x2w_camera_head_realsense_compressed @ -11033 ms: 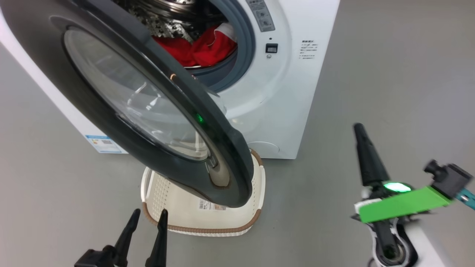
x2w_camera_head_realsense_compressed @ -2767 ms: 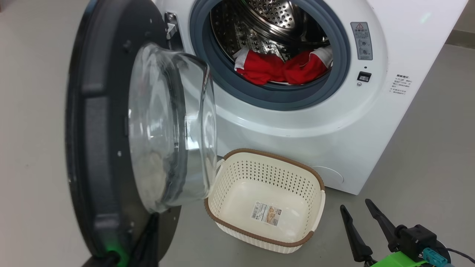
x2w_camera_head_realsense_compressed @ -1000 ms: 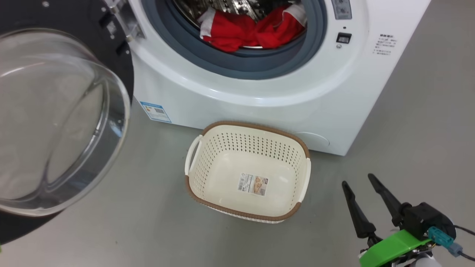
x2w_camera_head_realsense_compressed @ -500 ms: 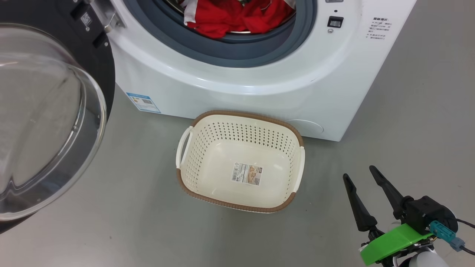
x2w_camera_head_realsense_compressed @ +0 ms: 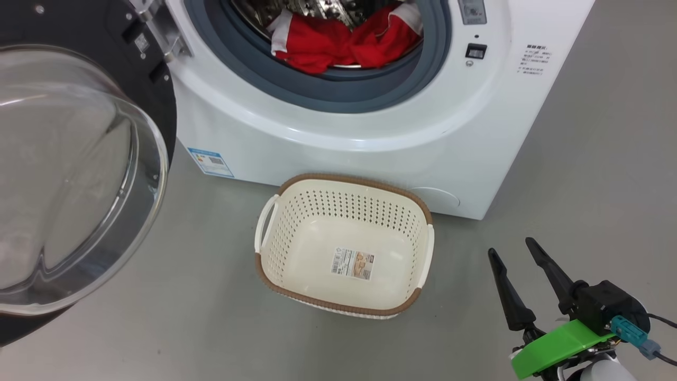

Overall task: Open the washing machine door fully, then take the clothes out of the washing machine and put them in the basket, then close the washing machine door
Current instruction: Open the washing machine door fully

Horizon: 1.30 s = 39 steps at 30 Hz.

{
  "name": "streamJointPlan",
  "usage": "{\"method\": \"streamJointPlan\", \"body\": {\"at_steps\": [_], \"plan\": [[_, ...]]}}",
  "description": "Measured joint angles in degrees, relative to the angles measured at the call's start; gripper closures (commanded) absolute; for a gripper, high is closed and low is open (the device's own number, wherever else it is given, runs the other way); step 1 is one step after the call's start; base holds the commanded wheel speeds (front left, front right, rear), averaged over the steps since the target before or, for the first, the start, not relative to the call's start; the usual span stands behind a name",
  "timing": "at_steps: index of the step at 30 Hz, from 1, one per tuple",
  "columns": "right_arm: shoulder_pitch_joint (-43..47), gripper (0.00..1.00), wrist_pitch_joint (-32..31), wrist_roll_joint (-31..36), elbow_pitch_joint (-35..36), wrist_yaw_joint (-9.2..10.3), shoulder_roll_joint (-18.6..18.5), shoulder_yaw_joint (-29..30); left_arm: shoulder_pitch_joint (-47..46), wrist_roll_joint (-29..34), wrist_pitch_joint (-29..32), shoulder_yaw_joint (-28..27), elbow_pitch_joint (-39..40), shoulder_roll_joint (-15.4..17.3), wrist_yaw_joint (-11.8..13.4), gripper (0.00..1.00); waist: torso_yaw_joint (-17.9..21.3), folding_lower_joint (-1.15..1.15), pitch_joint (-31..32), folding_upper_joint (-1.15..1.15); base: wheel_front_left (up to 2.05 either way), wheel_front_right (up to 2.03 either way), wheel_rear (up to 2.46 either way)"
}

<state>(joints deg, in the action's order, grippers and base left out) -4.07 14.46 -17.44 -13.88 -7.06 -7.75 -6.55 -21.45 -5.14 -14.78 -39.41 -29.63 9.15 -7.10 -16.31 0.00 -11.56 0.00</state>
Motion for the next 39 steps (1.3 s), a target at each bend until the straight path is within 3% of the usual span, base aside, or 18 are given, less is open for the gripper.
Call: {"method": "streamJointPlan", "body": {"at_steps": [2, 11, 12, 14, 27, 30, 39], "plan": [[0.1, 0.00, 0.0, 0.0, -0.1, 0.00, 0.3, 0.1, 1.3, -0.9, 0.0, 2.2, 1.2, -0.6, 0.0, 0.85, 0.0, 0.00, 0.6, 0.00, 0.00, 0.00, 0.00], [1.6, 0.00, 0.0, 0.0, -0.4, 0.00, 1.1, 0.1, 8.7, -3.4, 0.0, 8.9, 7.4, -3.1, -0.1, 0.50, 0.0, 0.00, 4.0, 0.00, 0.00, 0.00, 0.00], [2.1, 0.00, 0.0, 0.0, -0.5, 0.00, 1.2, 0.1, 9.5, -3.9, 0.0, 9.6, 8.1, -3.3, -0.1, 0.25, 0.0, 0.00, 4.4, 0.00, 0.00, 0.00, 0.00], [3.0, 0.00, 0.0, 0.0, -0.5, 0.00, 1.4, 0.3, 11.1, -4.7, 0.0, 11.3, 9.7, -3.4, -0.1, 0.02, 0.1, 0.00, 5.2, 0.00, 0.00, 0.00, 0.00], [5.3, 0.00, 0.0, 0.0, 0.2, 0.00, 2.4, 2.5, 20.8, -11.0, 0.0, 24.1, 17.2, -3.3, -0.1, 0.00, 2.9, 0.00, 8.1, 0.00, 0.00, 0.00, 0.00], [5.6, 0.00, 0.0, 0.0, 0.5, 0.00, 2.5, 3.1, 22.3, -12.2, 0.0, 28.3, 17.5, -2.1, -0.1, 0.00, 4.6, 0.00, 8.3, 0.00, 0.00, 0.00, 0.00], [6.6, 0.00, 0.0, 0.0, 0.8, 0.00, 2.7, 4.4, 24.0, -14.3, 0.0, 34.2, 18.8, -1.2, -0.1, 0.00, 9.6, 0.00, 8.7, 0.00, 0.00, 0.00, 0.00]]}}
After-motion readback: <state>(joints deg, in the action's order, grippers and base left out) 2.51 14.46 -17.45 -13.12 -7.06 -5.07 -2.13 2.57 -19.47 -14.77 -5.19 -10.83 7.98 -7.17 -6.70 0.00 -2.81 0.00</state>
